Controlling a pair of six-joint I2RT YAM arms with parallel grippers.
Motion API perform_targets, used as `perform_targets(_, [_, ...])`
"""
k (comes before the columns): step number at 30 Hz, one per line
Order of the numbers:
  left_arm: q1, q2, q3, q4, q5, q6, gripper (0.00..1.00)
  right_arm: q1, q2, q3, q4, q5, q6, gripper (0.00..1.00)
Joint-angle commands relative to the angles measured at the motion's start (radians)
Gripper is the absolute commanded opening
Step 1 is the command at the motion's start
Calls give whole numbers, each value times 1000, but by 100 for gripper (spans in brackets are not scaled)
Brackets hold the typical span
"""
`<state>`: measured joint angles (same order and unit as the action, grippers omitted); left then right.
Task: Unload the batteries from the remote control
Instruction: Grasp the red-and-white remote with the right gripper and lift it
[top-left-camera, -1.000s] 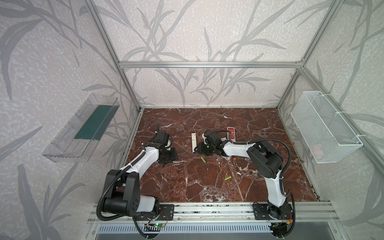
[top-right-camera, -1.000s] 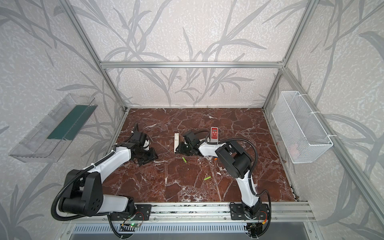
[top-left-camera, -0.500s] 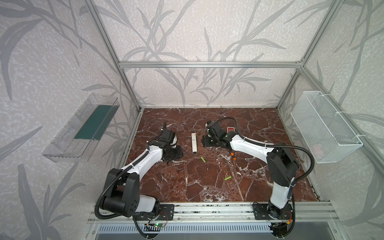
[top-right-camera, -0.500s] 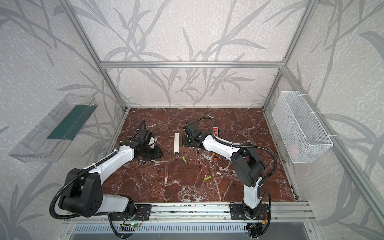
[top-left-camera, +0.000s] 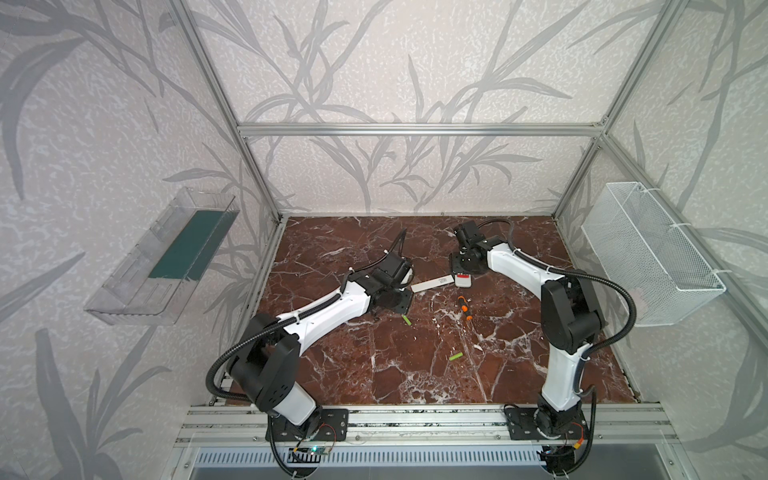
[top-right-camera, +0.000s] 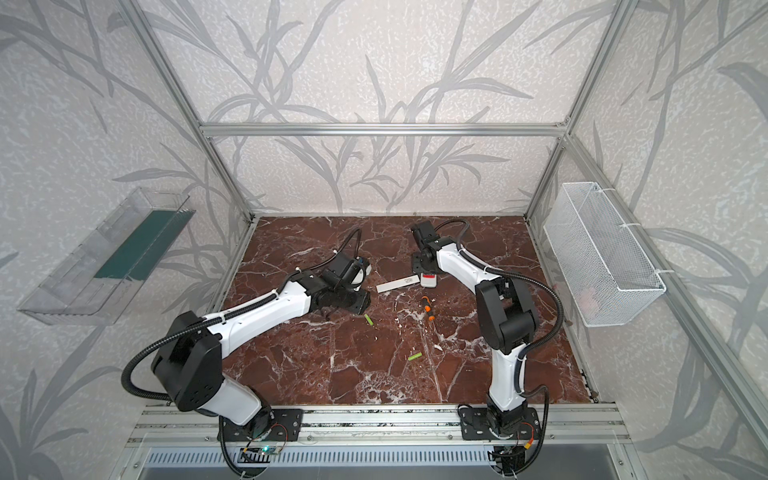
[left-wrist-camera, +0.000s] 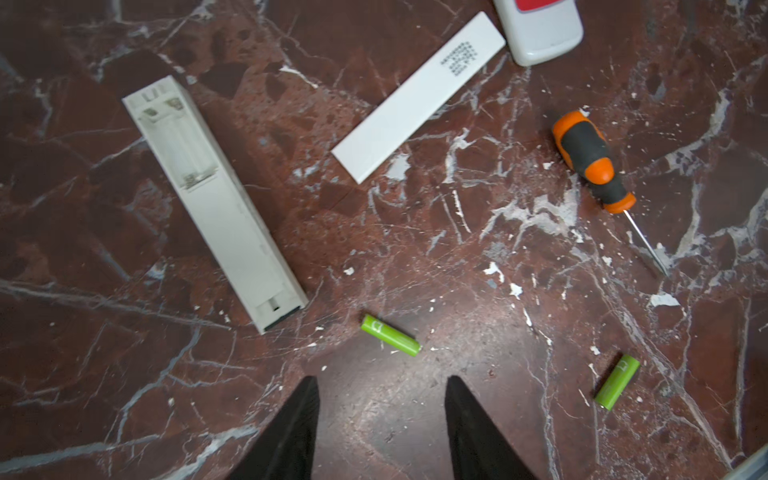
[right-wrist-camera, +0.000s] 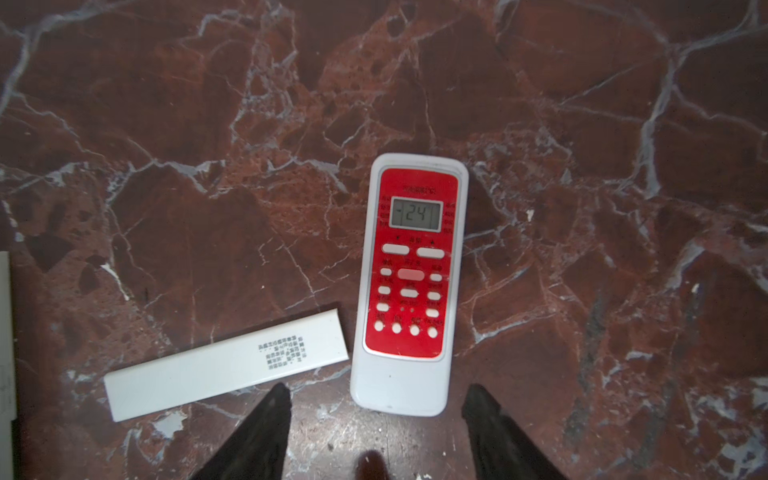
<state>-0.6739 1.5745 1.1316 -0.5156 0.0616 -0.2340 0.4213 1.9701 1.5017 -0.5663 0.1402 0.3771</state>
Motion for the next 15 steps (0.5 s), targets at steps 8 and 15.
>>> perform_targets(8, [-16,5,7,125,-72,79,57,-42,113,84,-72,3,-18,67])
perform_targets(15, [-16,30,19,144,-101,97,57,-70,170,111,-67,-21,-27,64])
